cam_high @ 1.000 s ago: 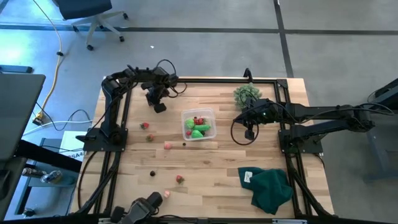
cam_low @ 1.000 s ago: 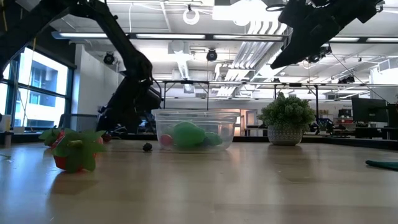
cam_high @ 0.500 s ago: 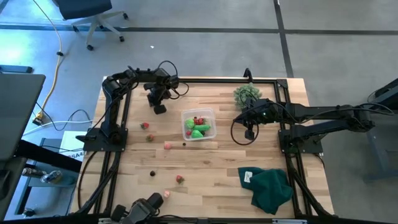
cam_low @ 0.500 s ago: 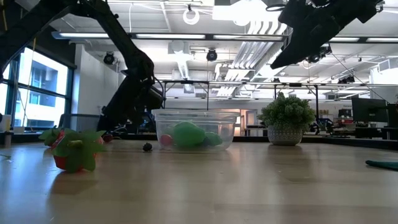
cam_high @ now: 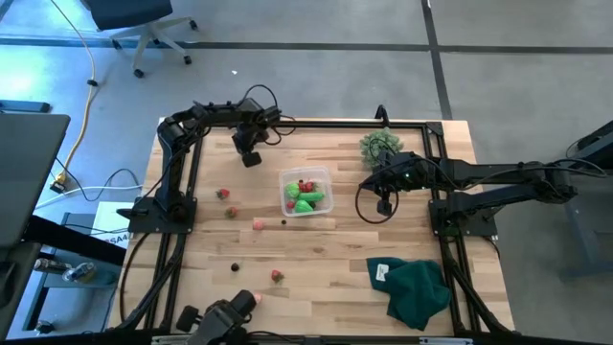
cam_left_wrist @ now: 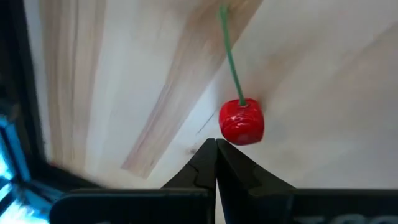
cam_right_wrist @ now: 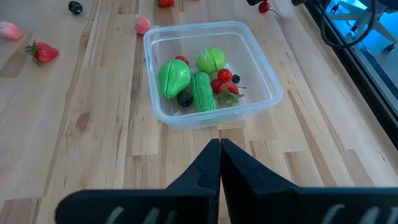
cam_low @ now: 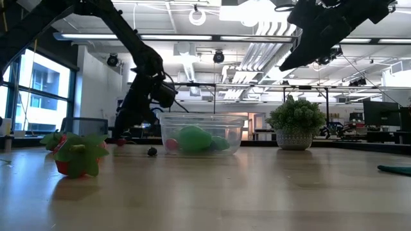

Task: Pick and placing Produce into tupperware
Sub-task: Put the red cherry into the transparent bin

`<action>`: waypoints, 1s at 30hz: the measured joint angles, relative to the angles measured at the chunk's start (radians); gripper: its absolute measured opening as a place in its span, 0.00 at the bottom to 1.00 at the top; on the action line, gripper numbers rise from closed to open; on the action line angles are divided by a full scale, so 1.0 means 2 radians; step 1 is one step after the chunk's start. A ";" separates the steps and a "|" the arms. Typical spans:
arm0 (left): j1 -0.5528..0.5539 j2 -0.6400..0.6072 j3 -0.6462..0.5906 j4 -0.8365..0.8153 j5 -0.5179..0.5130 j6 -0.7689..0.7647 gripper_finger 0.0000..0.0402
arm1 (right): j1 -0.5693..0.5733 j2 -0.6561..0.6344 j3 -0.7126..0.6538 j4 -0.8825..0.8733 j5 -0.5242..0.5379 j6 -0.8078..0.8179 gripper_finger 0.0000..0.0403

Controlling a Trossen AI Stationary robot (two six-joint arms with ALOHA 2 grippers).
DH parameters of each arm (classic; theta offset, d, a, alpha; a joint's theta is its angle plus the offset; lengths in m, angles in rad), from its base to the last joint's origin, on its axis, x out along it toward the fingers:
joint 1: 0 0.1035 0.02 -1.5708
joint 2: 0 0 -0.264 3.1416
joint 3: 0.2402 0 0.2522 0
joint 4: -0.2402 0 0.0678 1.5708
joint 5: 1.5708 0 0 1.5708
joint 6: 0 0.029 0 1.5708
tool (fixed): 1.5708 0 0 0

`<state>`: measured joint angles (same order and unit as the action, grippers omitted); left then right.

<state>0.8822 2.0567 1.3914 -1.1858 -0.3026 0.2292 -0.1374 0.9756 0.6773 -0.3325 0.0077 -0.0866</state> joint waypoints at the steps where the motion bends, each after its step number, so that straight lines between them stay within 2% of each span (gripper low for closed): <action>1: 0.000 0.000 0.003 0.000 0.009 0.001 0.00 | 0.000 0.000 0.000 0.000 0.000 0.000 0.00; 12: 0.000 0.000 0.009 0.014 0.062 0.029 0.00 | 0.000 0.000 0.000 0.000 0.000 0.000 0.00; 22: 0.000 0.000 0.014 0.004 0.063 0.048 0.00 | 0.000 0.000 0.000 0.000 0.000 0.000 0.00; 30: -0.001 0.000 0.057 -0.037 0.057 0.066 0.00 | 0.000 0.000 0.000 0.000 0.000 0.000 0.00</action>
<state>0.8809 2.0567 1.5062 -1.2607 -0.1883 0.3622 -0.1375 0.9758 0.6773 -0.3325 0.0078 -0.0864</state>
